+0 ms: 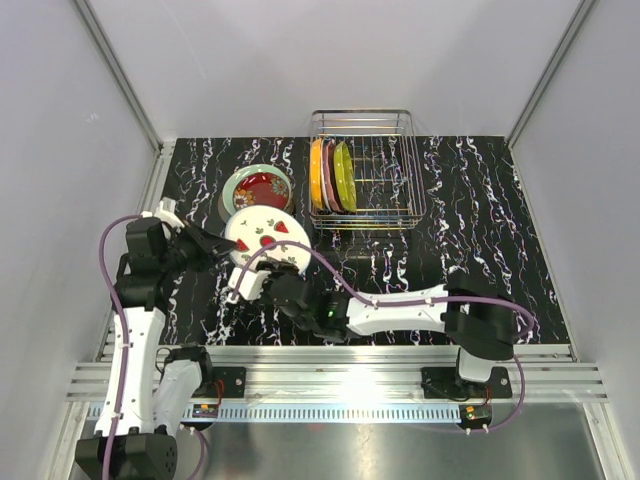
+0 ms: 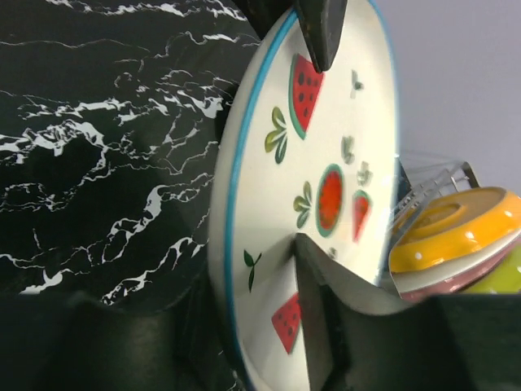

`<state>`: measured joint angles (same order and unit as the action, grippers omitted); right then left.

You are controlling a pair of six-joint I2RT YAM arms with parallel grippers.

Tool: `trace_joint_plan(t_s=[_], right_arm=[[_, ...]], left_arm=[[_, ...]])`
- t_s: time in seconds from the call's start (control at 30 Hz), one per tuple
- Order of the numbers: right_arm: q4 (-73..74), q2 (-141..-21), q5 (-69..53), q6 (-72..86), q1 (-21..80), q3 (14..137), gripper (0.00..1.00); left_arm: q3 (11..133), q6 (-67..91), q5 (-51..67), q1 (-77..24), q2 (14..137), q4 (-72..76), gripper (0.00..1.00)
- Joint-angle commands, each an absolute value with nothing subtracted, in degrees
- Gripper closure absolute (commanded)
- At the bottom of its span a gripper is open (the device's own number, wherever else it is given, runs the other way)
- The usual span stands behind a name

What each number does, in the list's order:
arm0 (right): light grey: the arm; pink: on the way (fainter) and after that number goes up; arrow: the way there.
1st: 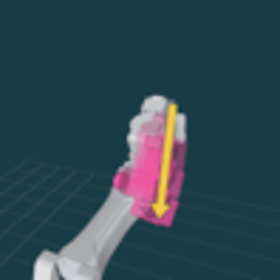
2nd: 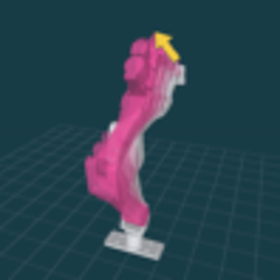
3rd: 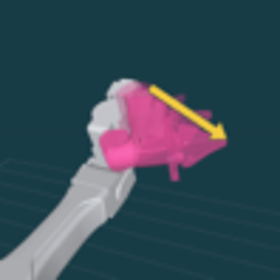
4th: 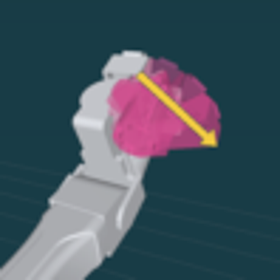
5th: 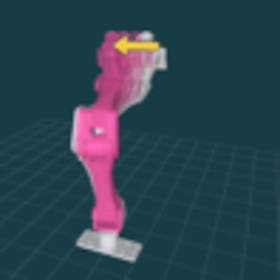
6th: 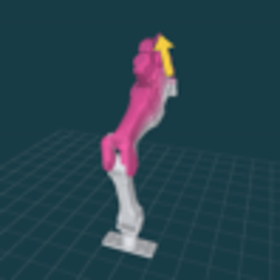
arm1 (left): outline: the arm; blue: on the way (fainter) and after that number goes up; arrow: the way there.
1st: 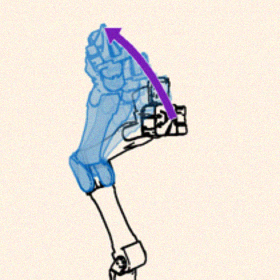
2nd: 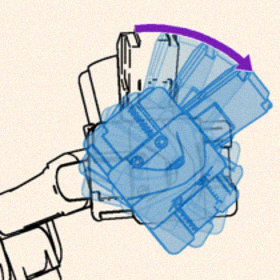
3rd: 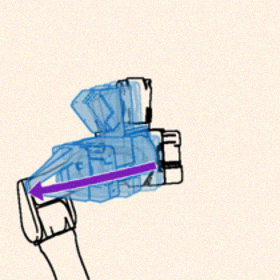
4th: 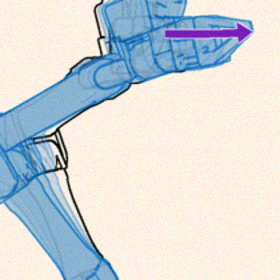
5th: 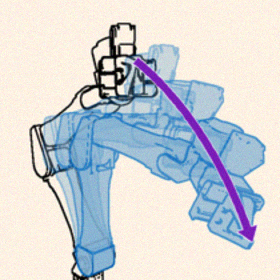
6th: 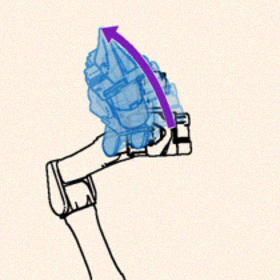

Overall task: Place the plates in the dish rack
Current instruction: Pass the plate from the left arm to the right

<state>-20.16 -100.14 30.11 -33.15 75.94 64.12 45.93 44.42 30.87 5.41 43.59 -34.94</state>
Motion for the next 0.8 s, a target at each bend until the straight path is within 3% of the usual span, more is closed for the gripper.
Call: trace_joint_plan(t_s=[0.0, 0.2, 0.23, 0.33, 0.4, 0.5, 0.7, 0.77], right_arm=[[-26.3, -102.0, 38.7, -38.4, 77.6, 66.0, 0.59], [-29.3, -101.0, 41.6, -38.8, 78.1, 64.8, 0.80], [-29.4, -100.6, 42.1, -38.9, 78.1, 64.7, 0.84], [-29.9, -99.0, 43.0, -38.8, 78.1, 63.9, 0.88], [-29.8, -98.0, 42.8, -37.9, 78.1, 63.0, 0.92], [-29.5, -95.7, 42.5, -36.7, 78.0, 61.4, 1.00], [-28.2, -91.4, 41.0, -31.0, 77.4, 59.1, 1.00], [-27.7, -88.5, 40.3, -29.0, 76.7, 58.5, 1.00]], left_arm=[[46.8, 48.5, 38.3, 5.4, 42.1, -28.5, 1.00], [47.1, 48.4, 38.1, 5.3, 42.9, -26.6, 0.97], [47.1, 47.6, 37.6, 5.3, 43.2, -26.5, 0.86], [47.8, 46.1, 36.6, 5.4, 44.4, -27.0, 0.80], [48.8, 44.5, 34.9, 5.4, 45.0, -27.6, 0.65], [50.3, 42.4, 32.3, 5.3, 45.5, -28.7, 0.58], [54.7, 38.5, 26.9, 5.3, 46.1, -31.1, 0.29], [56.5, 36.1, 24.3, 5.4, 46.3, -31.9, 0.26]])
